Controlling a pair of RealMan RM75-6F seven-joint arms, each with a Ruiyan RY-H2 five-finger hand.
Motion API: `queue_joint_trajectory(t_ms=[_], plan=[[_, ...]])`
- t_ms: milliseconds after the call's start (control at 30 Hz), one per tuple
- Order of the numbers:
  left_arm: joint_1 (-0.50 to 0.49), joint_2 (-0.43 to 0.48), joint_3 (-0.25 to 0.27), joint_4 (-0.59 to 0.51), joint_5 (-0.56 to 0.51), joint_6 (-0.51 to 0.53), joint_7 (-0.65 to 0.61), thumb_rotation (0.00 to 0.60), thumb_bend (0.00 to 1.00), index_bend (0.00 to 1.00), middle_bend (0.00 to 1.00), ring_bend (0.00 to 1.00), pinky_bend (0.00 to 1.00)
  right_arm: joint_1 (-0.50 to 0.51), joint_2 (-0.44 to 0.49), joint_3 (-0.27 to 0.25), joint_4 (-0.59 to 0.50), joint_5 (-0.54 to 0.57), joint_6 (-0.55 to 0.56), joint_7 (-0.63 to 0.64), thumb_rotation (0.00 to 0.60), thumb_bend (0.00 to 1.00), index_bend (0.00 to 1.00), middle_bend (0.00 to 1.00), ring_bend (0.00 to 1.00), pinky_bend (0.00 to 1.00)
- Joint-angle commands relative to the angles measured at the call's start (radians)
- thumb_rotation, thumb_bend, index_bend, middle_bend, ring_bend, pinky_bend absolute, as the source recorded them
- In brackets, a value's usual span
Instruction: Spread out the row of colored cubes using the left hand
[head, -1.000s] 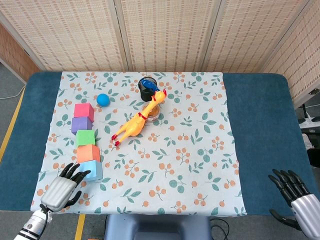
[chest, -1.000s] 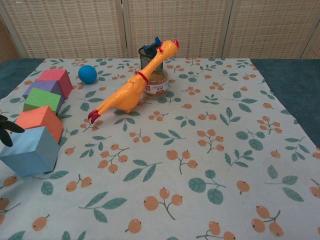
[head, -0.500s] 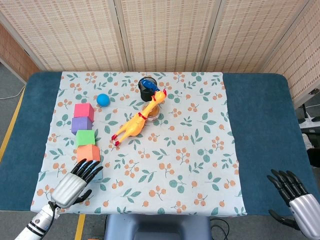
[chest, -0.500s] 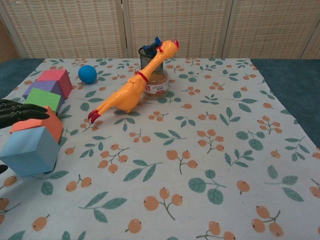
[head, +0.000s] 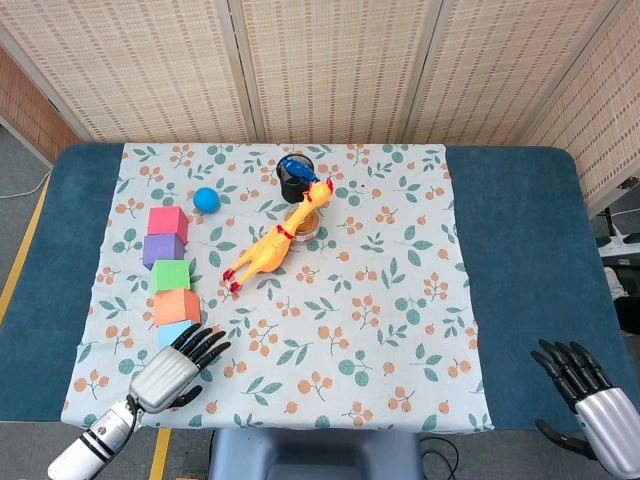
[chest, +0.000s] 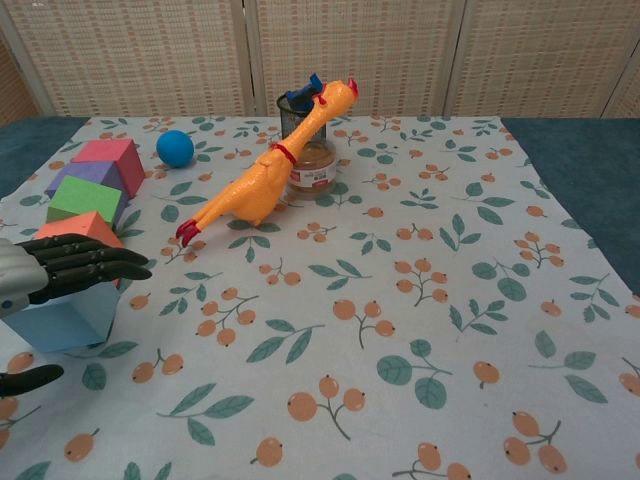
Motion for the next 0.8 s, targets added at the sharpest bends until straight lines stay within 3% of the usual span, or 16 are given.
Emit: queue_joint_trajectory(t_ms=[33, 167, 333, 533, 800], plan=[[-0.012, -0.016, -0.005, 0.021, 0.001, -0.006, -0.001, 0.600, 0.36, 0.00, 0.00, 0.00, 0.00, 0.001, 0.000, 0.000, 0.000, 0.001, -0.002, -0.001, 0.600, 0.10, 0.00, 0.00, 0.00, 0.00], [-0.015, -0.028, -0.013, 0.037, -0.037, -0.024, 0.031, 0.600, 0.36, 0.00, 0.00, 0.03, 0.00, 0.002, 0.001, -0.003, -0.002, -0.002, -0.008, -0.001, 0.600, 0.11, 0.00, 0.00, 0.00, 0.00], [0.013, -0.014, -0.013, 0.038, -0.073, 0.005, 0.090, 0.600, 0.37, 0.00, 0.00, 0.22, 0.00, 0.003, 0.004, -0.007, -0.005, -0.007, -0.007, 0.003, 0.600, 0.11, 0.00, 0.00, 0.00, 0.00], [0.054, 0.029, 0.008, 0.022, -0.082, 0.059, 0.123, 0.600, 0.36, 0.00, 0.09, 0.36, 0.00, 0.005, 0.012, -0.018, -0.008, -0.021, -0.009, 0.015, 0.600, 0.11, 0.00, 0.00, 0.00, 0.00], [0.094, 0.075, 0.032, 0.032, -0.105, 0.095, 0.080, 0.600, 0.37, 0.00, 0.12, 0.39, 0.00, 0.002, 0.014, -0.024, -0.010, -0.031, -0.003, 0.015, 0.600, 0.11, 0.00, 0.00, 0.00, 0.00]])
